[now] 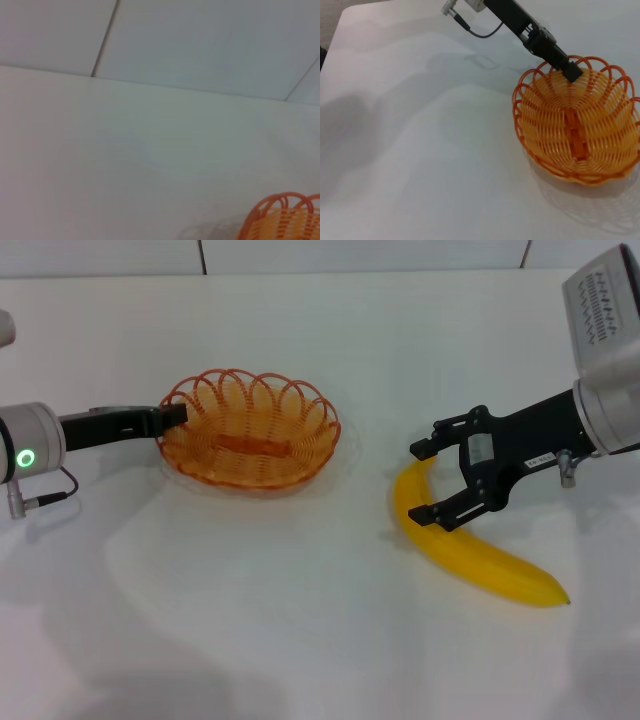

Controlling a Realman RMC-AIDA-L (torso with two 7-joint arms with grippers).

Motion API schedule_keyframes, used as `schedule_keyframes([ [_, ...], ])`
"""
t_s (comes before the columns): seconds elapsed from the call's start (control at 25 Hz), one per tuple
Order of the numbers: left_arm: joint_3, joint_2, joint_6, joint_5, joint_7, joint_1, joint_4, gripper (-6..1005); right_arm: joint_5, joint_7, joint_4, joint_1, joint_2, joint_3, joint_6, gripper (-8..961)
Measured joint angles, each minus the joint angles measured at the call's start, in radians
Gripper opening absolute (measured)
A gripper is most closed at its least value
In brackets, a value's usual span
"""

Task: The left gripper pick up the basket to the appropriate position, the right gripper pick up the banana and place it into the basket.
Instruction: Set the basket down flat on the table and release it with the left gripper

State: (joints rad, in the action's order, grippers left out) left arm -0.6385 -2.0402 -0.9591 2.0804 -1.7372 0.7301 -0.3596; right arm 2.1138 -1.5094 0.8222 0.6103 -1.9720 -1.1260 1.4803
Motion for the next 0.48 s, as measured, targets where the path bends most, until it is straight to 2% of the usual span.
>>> schedule_keyframes([
  [0.48,0.000,0.000,0.012,-0.002,0.003,-0.004,0.010,87,0.000,0.000,-0.002,0.000,-0.001,0.002,0.000,893],
])
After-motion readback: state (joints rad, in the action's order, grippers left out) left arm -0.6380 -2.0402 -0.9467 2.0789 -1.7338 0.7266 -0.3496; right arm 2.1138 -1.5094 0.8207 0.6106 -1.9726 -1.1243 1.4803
